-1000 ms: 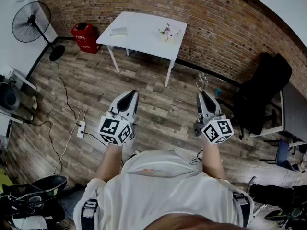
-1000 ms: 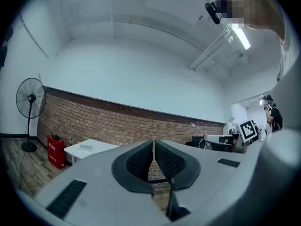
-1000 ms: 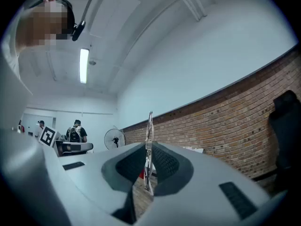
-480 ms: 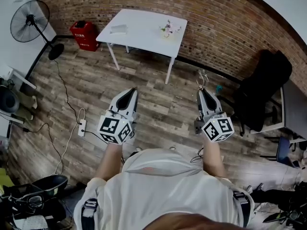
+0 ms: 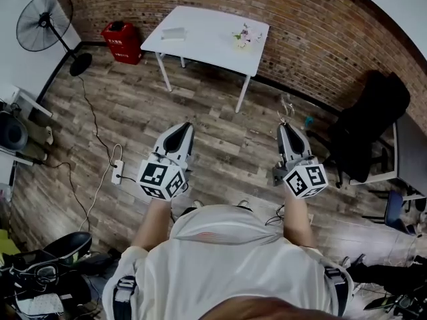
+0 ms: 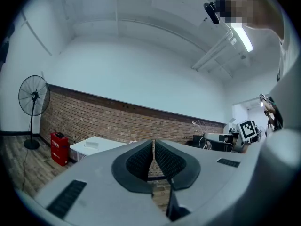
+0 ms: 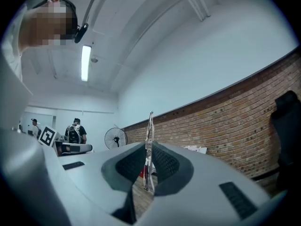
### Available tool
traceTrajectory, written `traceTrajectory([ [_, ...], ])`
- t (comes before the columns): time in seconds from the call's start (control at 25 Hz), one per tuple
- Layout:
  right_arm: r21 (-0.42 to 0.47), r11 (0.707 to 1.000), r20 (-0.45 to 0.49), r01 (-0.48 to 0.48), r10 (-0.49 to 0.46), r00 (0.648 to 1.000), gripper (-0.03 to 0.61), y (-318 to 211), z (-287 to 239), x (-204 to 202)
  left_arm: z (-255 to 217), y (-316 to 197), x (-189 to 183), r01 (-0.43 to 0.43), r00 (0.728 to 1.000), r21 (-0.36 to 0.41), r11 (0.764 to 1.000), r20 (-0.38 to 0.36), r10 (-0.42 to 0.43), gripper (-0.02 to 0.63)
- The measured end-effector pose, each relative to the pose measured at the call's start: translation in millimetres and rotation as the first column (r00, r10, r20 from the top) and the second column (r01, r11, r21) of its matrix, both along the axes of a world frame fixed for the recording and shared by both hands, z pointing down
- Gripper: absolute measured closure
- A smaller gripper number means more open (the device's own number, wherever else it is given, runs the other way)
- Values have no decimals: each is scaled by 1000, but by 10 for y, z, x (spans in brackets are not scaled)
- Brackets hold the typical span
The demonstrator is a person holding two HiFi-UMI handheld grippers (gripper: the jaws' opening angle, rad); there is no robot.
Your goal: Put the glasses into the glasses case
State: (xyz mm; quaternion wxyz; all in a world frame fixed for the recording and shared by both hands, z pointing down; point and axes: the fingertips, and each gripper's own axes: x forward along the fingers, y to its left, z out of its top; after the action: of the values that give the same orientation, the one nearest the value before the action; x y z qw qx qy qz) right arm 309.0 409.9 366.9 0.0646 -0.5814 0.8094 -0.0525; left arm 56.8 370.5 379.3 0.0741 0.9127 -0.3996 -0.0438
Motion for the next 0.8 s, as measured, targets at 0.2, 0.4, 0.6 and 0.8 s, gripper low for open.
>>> traceTrajectory([
  [0.2, 12, 1000, 8, 25, -25, 1000, 486, -4, 104, -418, 90, 62, -439, 20, 1000, 9, 1000, -1, -20, 588],
  [0.4, -4, 998, 2, 59, -59, 998, 486, -128, 224, -808, 314, 77, -757, 32, 999, -20, 999, -6, -32, 588],
  [0.6, -43, 996, -12, 74, -74, 997, 486, -725, 120, -1006, 222, -401, -1027, 61, 998, -38, 997, -22, -62, 588],
  [0.8, -41, 992, -1, 121, -121, 993, 486, -1305, 158, -1096, 255, -772, -1191, 129, 991, -50, 990, -13, -130, 588],
])
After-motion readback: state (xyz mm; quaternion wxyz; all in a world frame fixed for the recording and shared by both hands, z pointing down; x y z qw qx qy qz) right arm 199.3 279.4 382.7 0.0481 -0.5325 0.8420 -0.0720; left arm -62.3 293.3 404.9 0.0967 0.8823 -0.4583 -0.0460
